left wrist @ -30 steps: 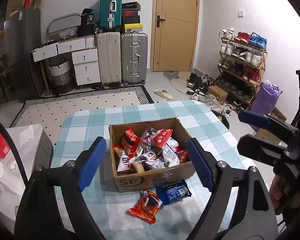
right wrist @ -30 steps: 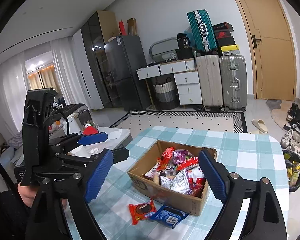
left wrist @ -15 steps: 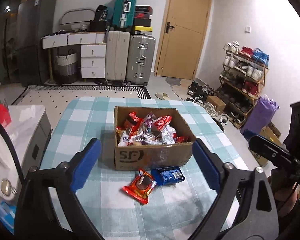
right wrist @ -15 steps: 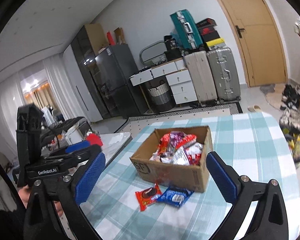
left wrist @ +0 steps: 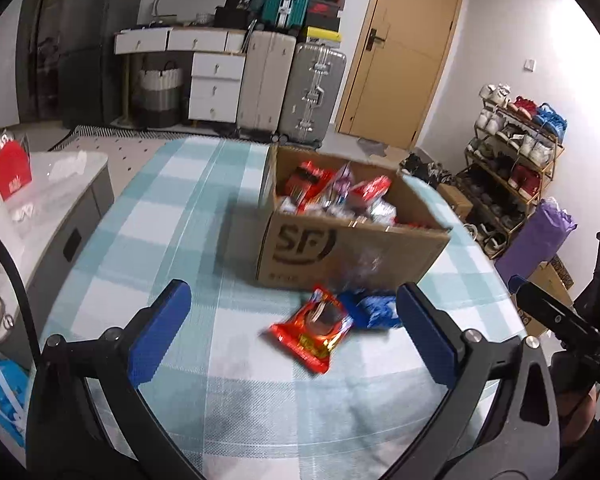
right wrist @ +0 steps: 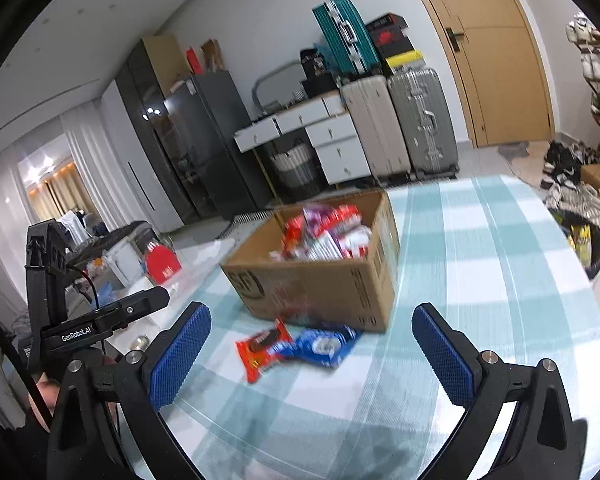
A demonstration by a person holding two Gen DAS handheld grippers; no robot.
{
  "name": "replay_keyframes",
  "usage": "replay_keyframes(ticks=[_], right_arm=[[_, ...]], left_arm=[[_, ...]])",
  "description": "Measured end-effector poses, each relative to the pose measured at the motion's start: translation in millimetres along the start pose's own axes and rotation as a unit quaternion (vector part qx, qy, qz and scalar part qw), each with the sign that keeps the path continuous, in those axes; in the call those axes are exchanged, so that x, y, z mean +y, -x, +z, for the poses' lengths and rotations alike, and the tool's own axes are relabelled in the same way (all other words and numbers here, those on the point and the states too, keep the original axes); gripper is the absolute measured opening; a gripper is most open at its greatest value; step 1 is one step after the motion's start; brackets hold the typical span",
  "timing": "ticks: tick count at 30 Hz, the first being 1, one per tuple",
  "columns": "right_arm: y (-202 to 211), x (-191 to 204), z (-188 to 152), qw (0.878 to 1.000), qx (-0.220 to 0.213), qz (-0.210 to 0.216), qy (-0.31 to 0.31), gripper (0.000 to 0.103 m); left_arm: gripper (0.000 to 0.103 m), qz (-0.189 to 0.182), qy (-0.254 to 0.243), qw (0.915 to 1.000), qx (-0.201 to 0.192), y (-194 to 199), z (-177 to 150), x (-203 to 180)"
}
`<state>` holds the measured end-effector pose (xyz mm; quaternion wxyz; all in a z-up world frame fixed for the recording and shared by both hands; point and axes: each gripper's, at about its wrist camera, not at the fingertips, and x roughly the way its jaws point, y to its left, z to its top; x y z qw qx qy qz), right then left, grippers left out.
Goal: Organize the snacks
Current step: 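Withdraw both tools from the box toward the two packets on the table, then grasp the blue packet with the right tool while the left tool grasps the red Oreo pack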
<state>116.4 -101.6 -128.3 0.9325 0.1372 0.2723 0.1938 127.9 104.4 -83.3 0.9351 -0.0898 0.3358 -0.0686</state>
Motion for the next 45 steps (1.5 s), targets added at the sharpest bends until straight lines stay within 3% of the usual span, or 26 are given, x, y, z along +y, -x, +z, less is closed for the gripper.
replay_keyframes(ticks=[15, 29, 34, 45], right_arm=[[-58, -26, -39, 0.996, 0.070, -0.020, -0.053, 0.103], [-116, -22, -39, 0.989, 0.129, -0.038, -0.068, 0.103], [-137, -14, -34, 0.988, 0.136, -0.030, -0.068, 0.103], [-163, -8, -28, 0.985, 0.148, -0.064, -0.064, 0.100]], left_arm=[[0.102, 0.025, -0.011, 0.9995, 0.014, -69, -48, 16], [0.102, 0.030, 0.011, 0.9991, 0.029, -91, -48, 29], [0.102, 0.029, 0.012, 0.9988, 0.036, -94, -49, 32], [0.102, 0.022, 0.024, 0.9987, 0.039, -93, -51, 37]])
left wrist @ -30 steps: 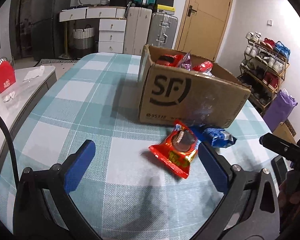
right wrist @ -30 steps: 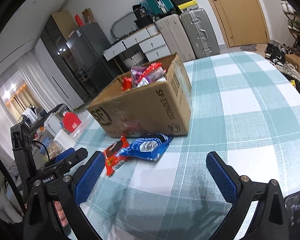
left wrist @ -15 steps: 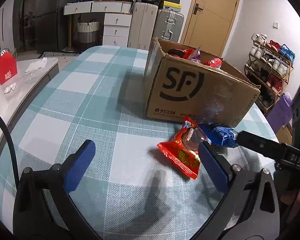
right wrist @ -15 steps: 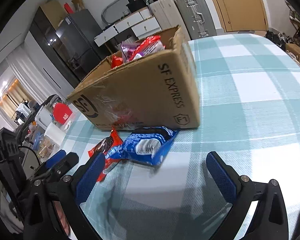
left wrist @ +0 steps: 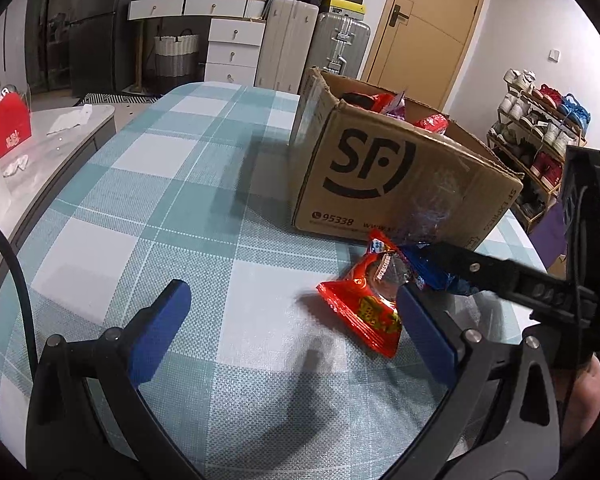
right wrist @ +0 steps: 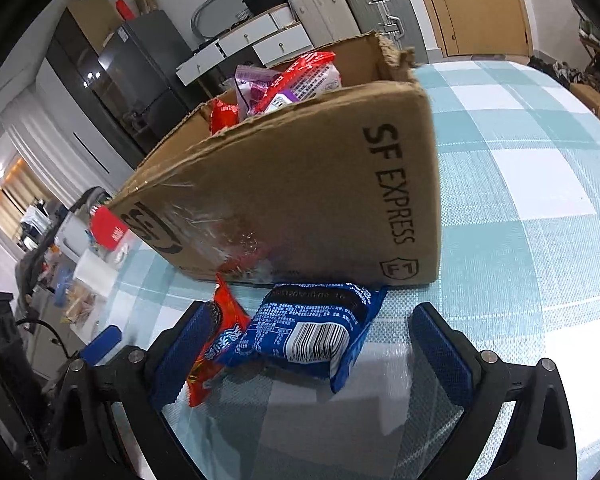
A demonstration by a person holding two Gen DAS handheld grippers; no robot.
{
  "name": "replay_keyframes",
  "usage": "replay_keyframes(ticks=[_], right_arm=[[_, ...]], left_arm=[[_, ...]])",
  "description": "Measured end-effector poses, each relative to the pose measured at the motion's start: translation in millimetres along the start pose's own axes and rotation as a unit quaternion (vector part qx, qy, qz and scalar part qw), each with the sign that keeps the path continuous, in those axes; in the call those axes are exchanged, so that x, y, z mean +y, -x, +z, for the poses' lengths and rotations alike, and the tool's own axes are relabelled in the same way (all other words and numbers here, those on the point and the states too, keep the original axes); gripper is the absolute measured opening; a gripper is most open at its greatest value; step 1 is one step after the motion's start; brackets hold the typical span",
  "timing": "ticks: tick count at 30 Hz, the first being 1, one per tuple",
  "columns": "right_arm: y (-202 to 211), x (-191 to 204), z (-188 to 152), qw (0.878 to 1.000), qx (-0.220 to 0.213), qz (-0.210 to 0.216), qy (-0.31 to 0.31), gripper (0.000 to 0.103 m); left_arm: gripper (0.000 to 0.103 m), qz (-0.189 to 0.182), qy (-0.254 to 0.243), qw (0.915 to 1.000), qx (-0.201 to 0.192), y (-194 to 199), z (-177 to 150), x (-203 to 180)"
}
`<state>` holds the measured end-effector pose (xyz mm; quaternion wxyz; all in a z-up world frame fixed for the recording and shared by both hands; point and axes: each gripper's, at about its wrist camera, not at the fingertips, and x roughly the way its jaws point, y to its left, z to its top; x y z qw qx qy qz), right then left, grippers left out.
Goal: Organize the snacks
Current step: 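Grasp the blue packet with the right tool while the left tool grasps the red Oreo pack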
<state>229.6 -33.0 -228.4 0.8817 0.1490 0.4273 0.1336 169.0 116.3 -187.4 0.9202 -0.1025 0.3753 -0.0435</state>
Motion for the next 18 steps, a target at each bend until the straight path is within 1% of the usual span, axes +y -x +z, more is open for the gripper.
replay_keyframes(ticks=[3, 6, 8, 9, 11, 12, 13, 14, 16, 18], right_arm=[[-2, 5, 0, 0.999, -0.001, -0.031, 0.023, 0.084], [-5, 11, 2, 0.998, 0.003, -0.052, 0.040, 0.082], [-9, 18, 2, 0.996, 0.008, -0.071, 0.060, 0.079], [-12, 21, 2, 0.994, 0.009, -0.080, 0.073, 0.075], [-14, 28, 0, 0.991, 0.011, -0.095, 0.093, 0.074], [-15, 29, 0, 0.991, 0.010, -0.094, 0.096, 0.070], [-14, 29, 0, 0.992, 0.009, -0.086, 0.095, 0.064], [-14, 27, 1, 0.993, 0.009, -0.080, 0.090, 0.062], [-12, 26, 1, 0.993, 0.008, -0.076, 0.088, 0.054], [-7, 22, 1, 0.995, 0.007, -0.059, 0.079, 0.051]], left_arm=[[0.102, -0.004, 0.003, 1.0000, -0.002, 2, -1, 1], [0.102, -0.005, 0.003, 1.0000, -0.002, 3, -1, 1], [0.102, -0.005, 0.003, 1.0000, -0.003, 3, -1, 1], [0.102, -0.005, 0.003, 1.0000, -0.003, 3, -1, 1], [0.102, -0.005, 0.003, 1.0000, -0.003, 3, -1, 1], [0.102, -0.006, 0.004, 1.0000, -0.003, 3, -1, 1], [0.102, -0.006, 0.005, 1.0000, -0.003, 3, -1, 1], [0.102, -0.006, 0.005, 1.0000, -0.003, 4, -2, 1], [0.102, -0.006, 0.006, 1.0000, -0.004, 4, -2, 1], [0.102, -0.006, 0.005, 1.0000, -0.003, 4, -2, 1]])
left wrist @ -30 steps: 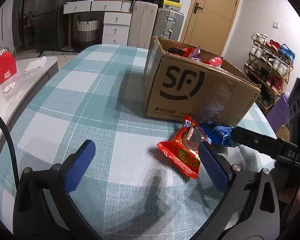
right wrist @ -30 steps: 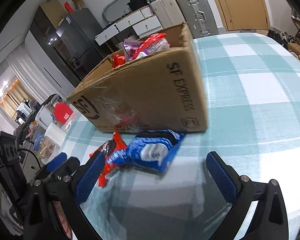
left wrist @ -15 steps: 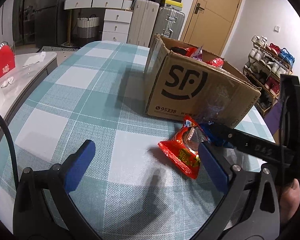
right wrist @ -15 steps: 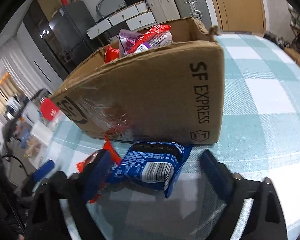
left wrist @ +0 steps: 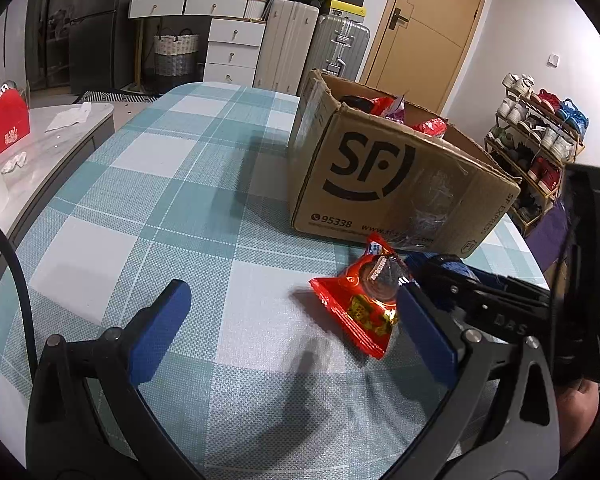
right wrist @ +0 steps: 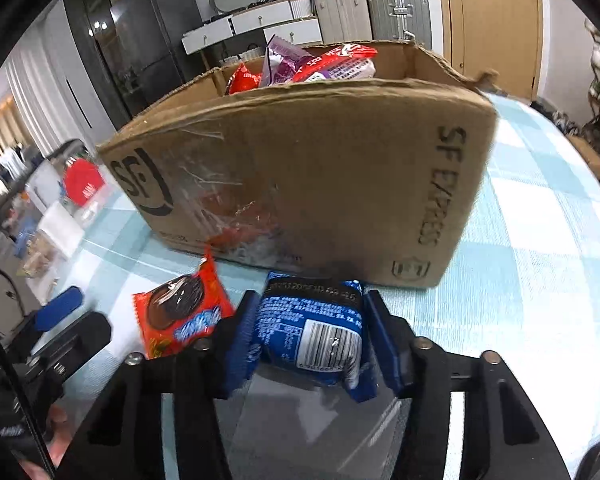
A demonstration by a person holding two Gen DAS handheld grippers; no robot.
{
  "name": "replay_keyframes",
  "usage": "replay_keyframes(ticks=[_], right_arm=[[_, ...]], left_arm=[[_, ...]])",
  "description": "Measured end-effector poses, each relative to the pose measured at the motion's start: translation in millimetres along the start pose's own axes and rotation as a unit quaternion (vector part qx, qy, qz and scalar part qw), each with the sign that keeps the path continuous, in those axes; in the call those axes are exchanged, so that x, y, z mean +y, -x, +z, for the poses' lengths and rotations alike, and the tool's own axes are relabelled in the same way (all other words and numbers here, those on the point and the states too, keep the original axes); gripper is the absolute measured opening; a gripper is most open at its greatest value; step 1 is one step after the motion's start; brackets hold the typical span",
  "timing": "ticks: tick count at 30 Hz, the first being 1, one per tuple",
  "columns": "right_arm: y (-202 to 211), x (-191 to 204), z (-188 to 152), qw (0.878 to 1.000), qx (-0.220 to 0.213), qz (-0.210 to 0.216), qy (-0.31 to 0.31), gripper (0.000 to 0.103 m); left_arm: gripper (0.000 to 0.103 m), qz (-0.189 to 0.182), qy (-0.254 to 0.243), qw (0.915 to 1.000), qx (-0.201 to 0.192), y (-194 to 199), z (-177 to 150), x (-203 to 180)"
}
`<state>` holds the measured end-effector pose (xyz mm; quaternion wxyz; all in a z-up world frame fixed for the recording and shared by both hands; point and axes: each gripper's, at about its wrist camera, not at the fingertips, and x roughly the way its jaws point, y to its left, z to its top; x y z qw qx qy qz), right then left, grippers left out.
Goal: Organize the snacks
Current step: 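Grasp the blue packet with the right tool while the left tool grasps the red Oreo pack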
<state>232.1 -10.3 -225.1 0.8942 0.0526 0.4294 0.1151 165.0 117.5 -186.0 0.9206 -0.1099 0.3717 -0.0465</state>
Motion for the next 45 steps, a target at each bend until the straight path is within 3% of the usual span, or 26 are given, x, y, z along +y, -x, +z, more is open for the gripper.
replay_keyframes(ticks=[13, 28, 32, 39, 45], right_arm=[[46, -33, -36, 0.997, -0.033, 0.062, -0.040, 0.048], [82, -60, -58, 0.989, -0.083, 0.121, -0.034, 0.048], [79, -66, -58, 0.986, -0.085, 0.136, -0.053, 0.048], [80, -68, -58, 0.984, -0.090, 0.139, -0.060, 0.048], [80, -76, -59, 0.981, -0.095, 0.148, -0.080, 0.049]], left_arm=[[0.102, 0.003, -0.002, 1.0000, 0.001, -1, 0, 0], [0.102, 0.027, -0.008, 0.9994, 0.019, -9, 0, -1], [0.102, 0.040, -0.020, 0.9986, 0.029, -14, 0, -7], [0.102, 0.028, -0.080, 0.9961, 0.026, -19, 1, -37], [0.102, 0.008, -0.093, 0.9929, 0.073, -45, 15, -52]])
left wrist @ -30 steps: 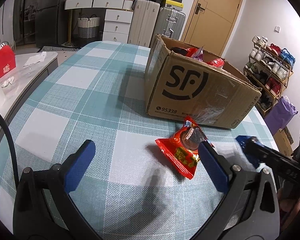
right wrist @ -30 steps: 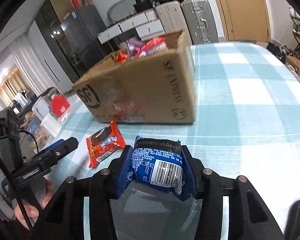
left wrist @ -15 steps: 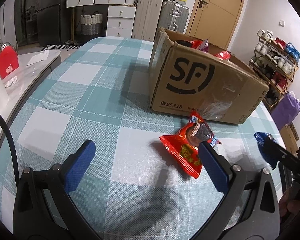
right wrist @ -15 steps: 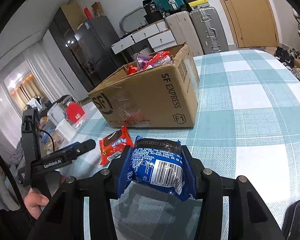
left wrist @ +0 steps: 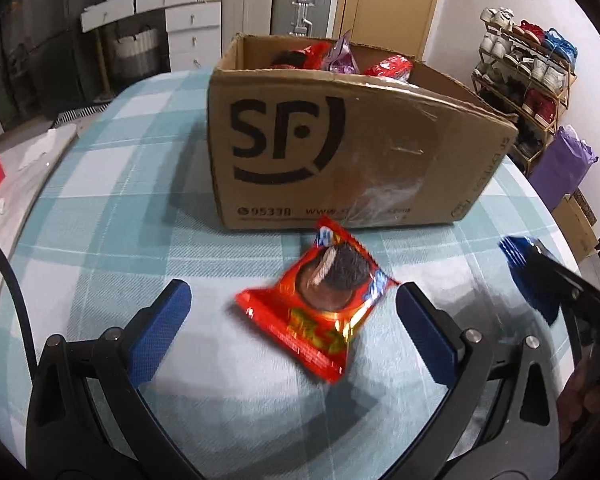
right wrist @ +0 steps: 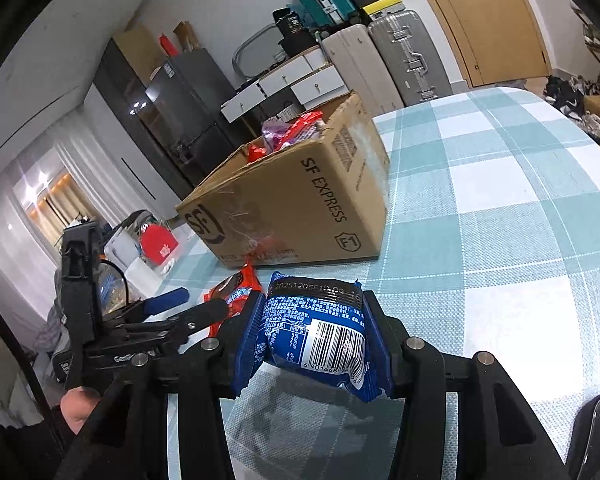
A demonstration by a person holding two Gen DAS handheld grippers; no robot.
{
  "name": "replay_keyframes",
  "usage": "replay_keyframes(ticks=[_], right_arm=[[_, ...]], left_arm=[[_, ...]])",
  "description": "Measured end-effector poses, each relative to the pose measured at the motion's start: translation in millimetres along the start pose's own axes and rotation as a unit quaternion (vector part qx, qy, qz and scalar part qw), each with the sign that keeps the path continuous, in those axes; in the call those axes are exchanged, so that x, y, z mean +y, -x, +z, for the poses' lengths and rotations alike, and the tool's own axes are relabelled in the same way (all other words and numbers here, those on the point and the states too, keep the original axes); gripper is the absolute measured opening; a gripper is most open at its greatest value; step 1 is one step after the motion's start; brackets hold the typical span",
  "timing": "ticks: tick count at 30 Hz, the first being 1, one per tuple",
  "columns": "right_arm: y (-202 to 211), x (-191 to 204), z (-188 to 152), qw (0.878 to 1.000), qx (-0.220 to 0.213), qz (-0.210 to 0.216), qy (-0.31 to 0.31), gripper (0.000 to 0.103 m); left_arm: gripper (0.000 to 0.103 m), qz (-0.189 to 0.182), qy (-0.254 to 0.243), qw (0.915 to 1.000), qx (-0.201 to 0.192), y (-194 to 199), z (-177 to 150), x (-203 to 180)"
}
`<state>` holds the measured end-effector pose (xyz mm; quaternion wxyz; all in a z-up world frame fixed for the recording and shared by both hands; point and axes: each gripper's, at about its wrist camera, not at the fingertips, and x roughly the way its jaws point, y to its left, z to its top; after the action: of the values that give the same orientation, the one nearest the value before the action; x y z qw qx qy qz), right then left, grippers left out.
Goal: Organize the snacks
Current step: 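Grasp the blue packet with the right tool while the left tool grasps the red Oreo pack, then lift both packets and carry them over the box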
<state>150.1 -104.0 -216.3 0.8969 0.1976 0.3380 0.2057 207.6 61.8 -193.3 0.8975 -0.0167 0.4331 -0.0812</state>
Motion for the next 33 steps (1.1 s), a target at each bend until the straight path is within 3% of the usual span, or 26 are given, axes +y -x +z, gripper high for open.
replay_keyframes(ticks=[5, 7, 10, 14, 15, 19, 26, 33], right_arm=[[3, -1, 0, 1.000, -0.008, 0.003, -0.001, 0.049], [3, -1, 1, 1.000, -0.007, 0.002, -0.003, 0.049], [3, -2, 1, 1.000, -0.008, 0.005, -0.005, 0.049], [3, -3, 1, 1.000, -0.011, 0.007, -0.006, 0.049], [3, -3, 1, 1.000, -0.011, 0.007, -0.007, 0.049], [3, -4, 1, 1.000, -0.012, 0.008, -0.009, 0.049], [7, -5, 1, 1.000, -0.025, 0.003, -0.009, 0.049], [10, -2, 1, 0.999, -0.036, -0.003, -0.002, 0.049]], left_arm=[[0.101, -0.032, 0.000, 0.9978, 0.059, -25, 13, 1], [0.098, -0.029, -0.012, 0.9981, 0.053, -25, 16, -1], [0.083, -0.039, -0.033, 0.9969, 0.060, -27, 19, -8], [0.048, -0.021, -0.074, 0.9954, 0.056, -26, 19, -20], [0.045, -0.025, -0.077, 0.9952, 0.055, -24, 18, -20], [0.044, -0.046, -0.061, 0.9952, 0.061, -18, 20, -14], [0.044, -0.049, -0.028, 0.9962, 0.066, 1, 10, 2], [0.044, -0.044, -0.027, 0.9979, 0.039, 41, -11, 4]])
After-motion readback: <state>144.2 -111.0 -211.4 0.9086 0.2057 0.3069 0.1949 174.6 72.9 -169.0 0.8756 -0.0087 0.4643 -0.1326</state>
